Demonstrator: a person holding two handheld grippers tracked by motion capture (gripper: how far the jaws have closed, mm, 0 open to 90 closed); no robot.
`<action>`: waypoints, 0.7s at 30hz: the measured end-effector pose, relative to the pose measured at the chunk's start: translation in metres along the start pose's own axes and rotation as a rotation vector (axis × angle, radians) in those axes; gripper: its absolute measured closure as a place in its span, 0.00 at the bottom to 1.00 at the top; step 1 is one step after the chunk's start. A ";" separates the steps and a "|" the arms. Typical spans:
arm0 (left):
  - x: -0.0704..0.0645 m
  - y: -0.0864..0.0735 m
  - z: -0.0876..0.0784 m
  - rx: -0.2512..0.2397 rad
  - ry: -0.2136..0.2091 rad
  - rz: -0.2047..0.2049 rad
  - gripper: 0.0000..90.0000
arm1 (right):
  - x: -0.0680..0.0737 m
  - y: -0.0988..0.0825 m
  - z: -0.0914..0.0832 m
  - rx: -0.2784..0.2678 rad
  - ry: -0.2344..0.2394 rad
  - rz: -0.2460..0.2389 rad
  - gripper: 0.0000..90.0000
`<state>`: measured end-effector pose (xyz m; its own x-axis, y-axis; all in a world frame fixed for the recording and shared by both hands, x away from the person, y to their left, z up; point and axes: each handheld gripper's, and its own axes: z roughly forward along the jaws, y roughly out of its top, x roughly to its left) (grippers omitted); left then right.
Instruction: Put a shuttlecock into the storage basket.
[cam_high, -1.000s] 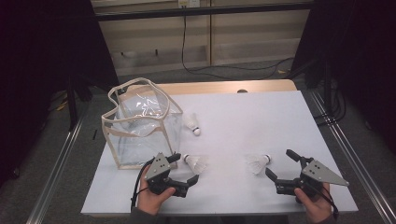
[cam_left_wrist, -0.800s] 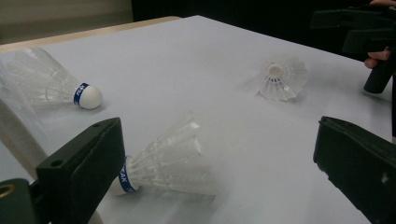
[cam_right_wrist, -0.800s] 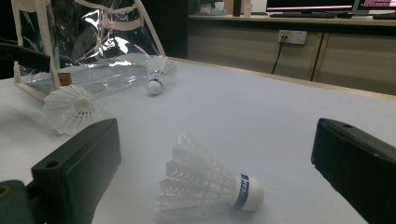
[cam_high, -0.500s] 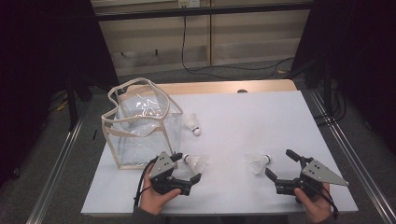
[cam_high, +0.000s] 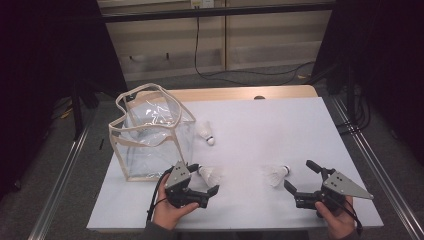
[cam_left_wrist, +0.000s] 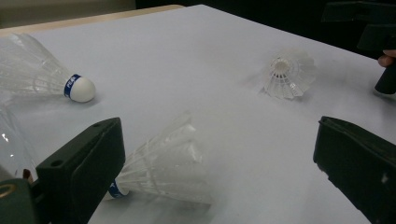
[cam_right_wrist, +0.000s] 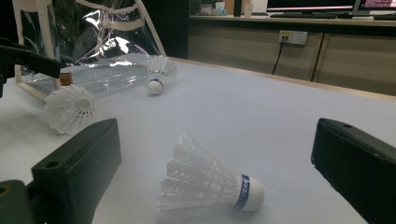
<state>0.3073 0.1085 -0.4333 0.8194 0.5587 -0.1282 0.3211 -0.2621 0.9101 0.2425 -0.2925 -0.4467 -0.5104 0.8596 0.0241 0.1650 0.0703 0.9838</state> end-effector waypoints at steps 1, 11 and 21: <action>0.000 0.000 0.001 0.004 0.000 -0.002 0.02 | 0.000 0.000 0.000 -0.002 0.001 -0.002 0.02; -0.001 0.003 0.008 0.025 0.018 -0.016 0.02 | 0.000 0.000 0.000 -0.001 0.002 0.001 0.02; -0.003 0.003 0.017 0.079 0.040 -0.024 0.06 | 0.000 0.000 0.000 -0.002 0.003 -0.002 0.02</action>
<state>0.3142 0.0930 -0.4367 0.7920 0.5961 -0.1319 0.3776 -0.3085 0.8730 0.2427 -0.2923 -0.4467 -0.5131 0.8581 0.0223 0.1623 0.0714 0.9842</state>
